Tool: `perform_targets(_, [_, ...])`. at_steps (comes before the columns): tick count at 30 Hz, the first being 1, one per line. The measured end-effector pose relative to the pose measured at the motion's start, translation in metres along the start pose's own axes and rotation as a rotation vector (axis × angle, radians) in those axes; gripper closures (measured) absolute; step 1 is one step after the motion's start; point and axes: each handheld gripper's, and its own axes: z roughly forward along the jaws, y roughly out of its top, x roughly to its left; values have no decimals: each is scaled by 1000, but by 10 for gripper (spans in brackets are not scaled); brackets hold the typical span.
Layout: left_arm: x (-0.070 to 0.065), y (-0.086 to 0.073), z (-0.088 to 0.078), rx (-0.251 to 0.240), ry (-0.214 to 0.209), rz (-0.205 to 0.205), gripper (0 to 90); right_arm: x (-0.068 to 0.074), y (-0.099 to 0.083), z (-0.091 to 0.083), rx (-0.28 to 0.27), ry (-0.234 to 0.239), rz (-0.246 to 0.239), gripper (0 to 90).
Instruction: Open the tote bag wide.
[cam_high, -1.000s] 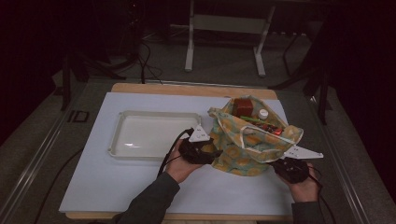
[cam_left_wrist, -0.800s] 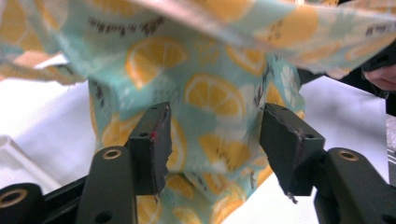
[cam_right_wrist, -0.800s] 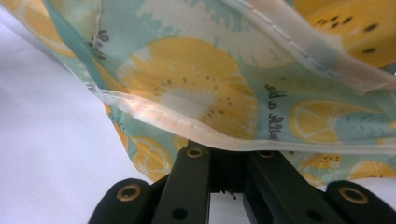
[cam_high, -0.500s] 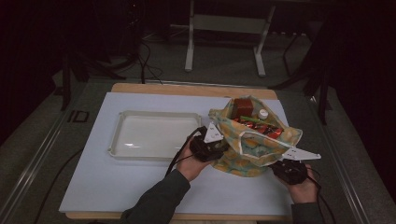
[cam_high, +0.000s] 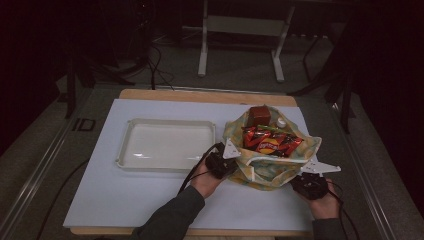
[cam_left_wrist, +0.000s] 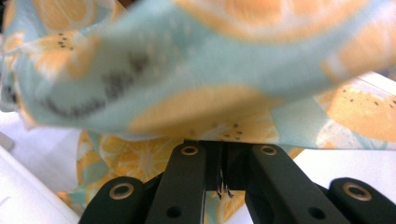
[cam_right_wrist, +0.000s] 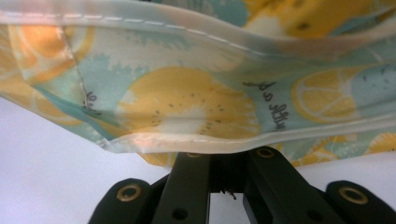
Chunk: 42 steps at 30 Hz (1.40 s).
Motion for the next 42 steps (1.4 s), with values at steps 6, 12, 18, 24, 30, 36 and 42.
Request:
perform_targets(6, [-3,-6,14,40,5,7,870,-3,-3,2,26,-8,14,900])
perform_targets(12, [-5,-14,26,87,7,21,874,-6,-8,2,51,-7,27,900])
perform_targets(18, [-5,-16,33,112,10,18,876,-7,-10,4,76,-6,28,900])
perform_targets(24, [-4,-15,32,111,14,16,874,-6,-11,-1,86,-2,21,785])
perform_targets(30, [-4,-15,31,104,16,6,868,-6,-15,-14,92,-3,21,660])
perform_targets(36, [-3,-15,31,100,19,1,858,-7,-18,-29,74,-18,29,565])
perform_targets(42, [-2,-15,31,97,23,1,849,-7,-14,-44,27,-36,38,514])
